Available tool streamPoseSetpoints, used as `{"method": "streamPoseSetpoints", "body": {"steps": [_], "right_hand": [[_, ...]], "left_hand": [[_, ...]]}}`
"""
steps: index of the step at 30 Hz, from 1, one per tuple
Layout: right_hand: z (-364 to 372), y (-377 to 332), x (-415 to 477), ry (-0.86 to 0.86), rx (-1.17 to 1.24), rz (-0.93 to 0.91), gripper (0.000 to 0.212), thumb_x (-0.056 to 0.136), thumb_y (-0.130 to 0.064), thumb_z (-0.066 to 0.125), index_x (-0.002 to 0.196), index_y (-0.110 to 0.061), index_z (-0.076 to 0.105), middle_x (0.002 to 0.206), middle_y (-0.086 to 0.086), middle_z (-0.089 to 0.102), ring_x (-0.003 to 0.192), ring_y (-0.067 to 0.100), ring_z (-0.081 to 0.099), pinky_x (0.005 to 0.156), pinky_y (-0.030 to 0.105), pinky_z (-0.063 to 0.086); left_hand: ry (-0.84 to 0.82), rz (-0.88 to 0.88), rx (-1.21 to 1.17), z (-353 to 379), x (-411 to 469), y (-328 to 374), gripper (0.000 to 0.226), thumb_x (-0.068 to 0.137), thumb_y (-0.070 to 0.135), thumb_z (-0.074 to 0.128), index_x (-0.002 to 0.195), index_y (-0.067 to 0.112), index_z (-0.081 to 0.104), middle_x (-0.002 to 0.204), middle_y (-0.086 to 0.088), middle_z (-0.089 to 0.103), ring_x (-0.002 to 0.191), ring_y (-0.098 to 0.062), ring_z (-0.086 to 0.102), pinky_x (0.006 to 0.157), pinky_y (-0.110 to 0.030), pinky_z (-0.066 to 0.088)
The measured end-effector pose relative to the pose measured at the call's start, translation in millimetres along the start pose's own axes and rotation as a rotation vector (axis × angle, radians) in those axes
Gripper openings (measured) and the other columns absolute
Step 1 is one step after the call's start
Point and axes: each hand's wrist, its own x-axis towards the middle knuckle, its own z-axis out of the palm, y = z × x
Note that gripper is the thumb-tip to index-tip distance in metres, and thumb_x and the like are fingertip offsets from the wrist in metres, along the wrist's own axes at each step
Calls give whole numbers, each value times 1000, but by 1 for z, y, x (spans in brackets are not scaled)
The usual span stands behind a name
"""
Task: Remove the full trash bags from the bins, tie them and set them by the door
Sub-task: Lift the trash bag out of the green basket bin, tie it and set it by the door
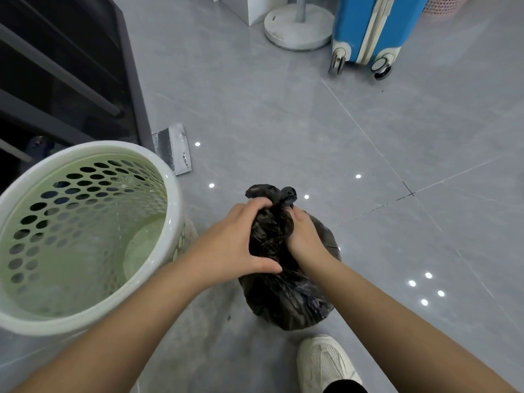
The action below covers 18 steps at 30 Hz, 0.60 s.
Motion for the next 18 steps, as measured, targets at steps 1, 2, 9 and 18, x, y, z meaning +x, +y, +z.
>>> {"method": "streamPoseSetpoints", "body": {"steps": [1,2,9,18], "right_hand": [[0,0,0,-5,23,28,26,94,-27,44,81,-13,61,83,5,64,85,24,60,80,43,49],[-1,-2,-1,-26,40,49,26,95,-24,42,80,-12,60,81,4,61,83,22,57,77,40,47],[-25,-7,-29,-390,121,85,38,101,-34,39,81,-28,71,79,-19,72,76,-10,64,70,7,47],[-22,8,-15,-409,95,70,29,99,-29,45,110,-9,63,112,11,68,105,21,65,95,32,50]], "left_hand": [[36,23,42,3,4,-1,56,69,36,75,114,41,42,112,13,54,102,-11,56,84,-29,47],[95,23,42,5,8,-4,35,75,22,69,100,37,50,96,10,59,92,-15,61,76,-28,47],[137,-360,-358,-7,42,-18,16,87,10,53,75,11,63,61,-5,63,43,-23,60,54,-30,54],[84,-320,-535,-8,73,-17,16,87,3,57,77,13,64,70,-4,61,54,-15,58,40,-17,45]]}}
